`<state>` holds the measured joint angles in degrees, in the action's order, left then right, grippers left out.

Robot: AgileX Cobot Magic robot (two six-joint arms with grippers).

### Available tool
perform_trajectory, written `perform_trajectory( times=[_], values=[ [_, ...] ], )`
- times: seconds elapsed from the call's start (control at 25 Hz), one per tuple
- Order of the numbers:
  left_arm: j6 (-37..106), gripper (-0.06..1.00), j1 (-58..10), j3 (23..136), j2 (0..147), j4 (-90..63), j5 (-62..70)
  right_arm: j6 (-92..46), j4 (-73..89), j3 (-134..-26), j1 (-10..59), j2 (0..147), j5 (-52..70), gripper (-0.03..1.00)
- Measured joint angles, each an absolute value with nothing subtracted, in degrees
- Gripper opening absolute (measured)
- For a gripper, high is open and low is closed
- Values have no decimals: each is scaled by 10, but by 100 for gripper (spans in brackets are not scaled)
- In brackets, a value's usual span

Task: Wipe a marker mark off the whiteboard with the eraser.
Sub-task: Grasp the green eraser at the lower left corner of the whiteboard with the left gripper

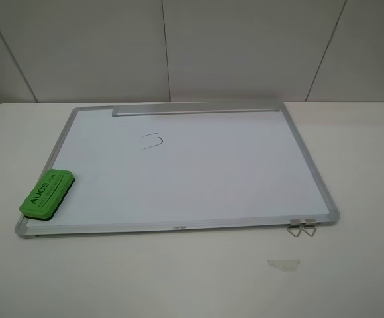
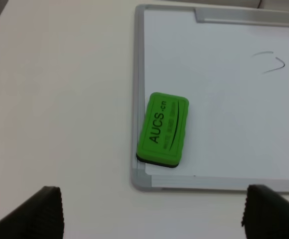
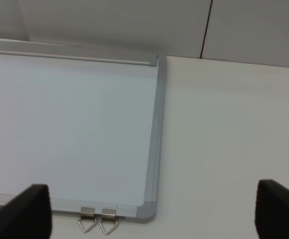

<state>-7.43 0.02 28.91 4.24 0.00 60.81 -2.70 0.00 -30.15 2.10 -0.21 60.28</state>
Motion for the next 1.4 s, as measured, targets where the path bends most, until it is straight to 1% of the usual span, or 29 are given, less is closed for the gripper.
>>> perform_trajectory(
  times=[0.2,0.32,0.52,0.72,0.84,1.04,1.4],
  values=[
    [-83,74,0,290,160,0,608,-27,0,-301,21,-2,603,82],
    [-84,74,0,311,240,0,607,-27,0,-301,21,-2,603,82],
    [-83,74,0,403,389,0,613,-27,0,-301,21,-2,603,82],
    [-71,74,0,504,549,0,657,-27,0,-301,21,-2,603,82],
    [-68,74,0,539,630,0,658,-27,0,-301,21,-2,603,82],
    [-43,74,0,551,740,0,640,-27,0,-301,21,-2,603,82],
    [-22,74,0,552,880,-6,541,-27,0,-301,21,-2,603,82]
  ],
)
